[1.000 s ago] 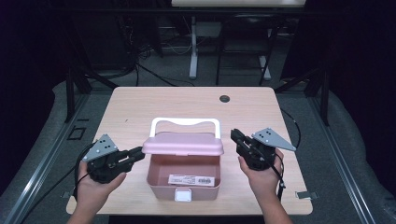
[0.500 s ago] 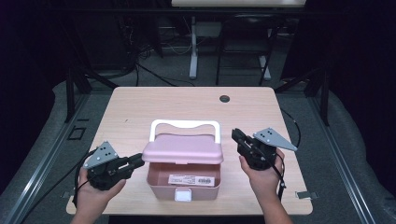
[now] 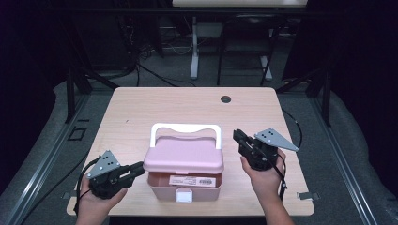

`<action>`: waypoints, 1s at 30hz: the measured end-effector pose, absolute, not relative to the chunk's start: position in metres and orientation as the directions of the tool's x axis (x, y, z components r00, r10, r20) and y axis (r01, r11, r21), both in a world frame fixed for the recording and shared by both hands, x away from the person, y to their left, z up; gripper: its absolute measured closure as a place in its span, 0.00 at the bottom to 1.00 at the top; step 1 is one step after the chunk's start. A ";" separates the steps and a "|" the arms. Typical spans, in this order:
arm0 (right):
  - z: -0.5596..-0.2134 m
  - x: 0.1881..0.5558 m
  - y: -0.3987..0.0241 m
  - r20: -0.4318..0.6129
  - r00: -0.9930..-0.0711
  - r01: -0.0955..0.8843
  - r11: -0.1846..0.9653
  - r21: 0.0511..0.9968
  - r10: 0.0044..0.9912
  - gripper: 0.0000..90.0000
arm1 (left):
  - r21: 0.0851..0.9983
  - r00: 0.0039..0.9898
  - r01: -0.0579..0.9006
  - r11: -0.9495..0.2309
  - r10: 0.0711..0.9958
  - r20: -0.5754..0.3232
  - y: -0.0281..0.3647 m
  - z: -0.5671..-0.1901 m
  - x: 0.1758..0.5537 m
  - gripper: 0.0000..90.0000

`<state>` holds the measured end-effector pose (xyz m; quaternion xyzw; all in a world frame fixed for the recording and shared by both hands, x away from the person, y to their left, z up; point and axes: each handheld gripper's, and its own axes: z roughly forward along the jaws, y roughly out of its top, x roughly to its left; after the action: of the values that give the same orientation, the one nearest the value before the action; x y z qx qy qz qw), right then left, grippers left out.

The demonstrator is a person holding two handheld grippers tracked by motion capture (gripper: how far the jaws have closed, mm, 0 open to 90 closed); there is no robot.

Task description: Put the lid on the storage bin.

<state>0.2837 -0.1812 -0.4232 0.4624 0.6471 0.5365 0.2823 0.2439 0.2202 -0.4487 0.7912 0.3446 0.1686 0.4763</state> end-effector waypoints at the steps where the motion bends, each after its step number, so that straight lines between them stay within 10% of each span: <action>1: -0.423 0.284 -0.181 0.132 -0.413 0.295 -0.004 0.955 0.901 0.93 | 0.868 0.709 0.387 -0.313 0.703 -0.063 0.221 -0.449 0.244 0.89; 30: -0.425 0.284 -0.181 0.129 -0.413 0.299 0.001 0.954 0.902 0.93 | 0.859 0.686 0.416 -0.298 0.723 -0.082 0.233 -0.466 0.241 0.88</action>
<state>0.2845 -0.1809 -0.4254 0.4627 0.6487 0.5344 0.2820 0.2407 0.2334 -0.4659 0.7889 0.3608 0.1631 0.4699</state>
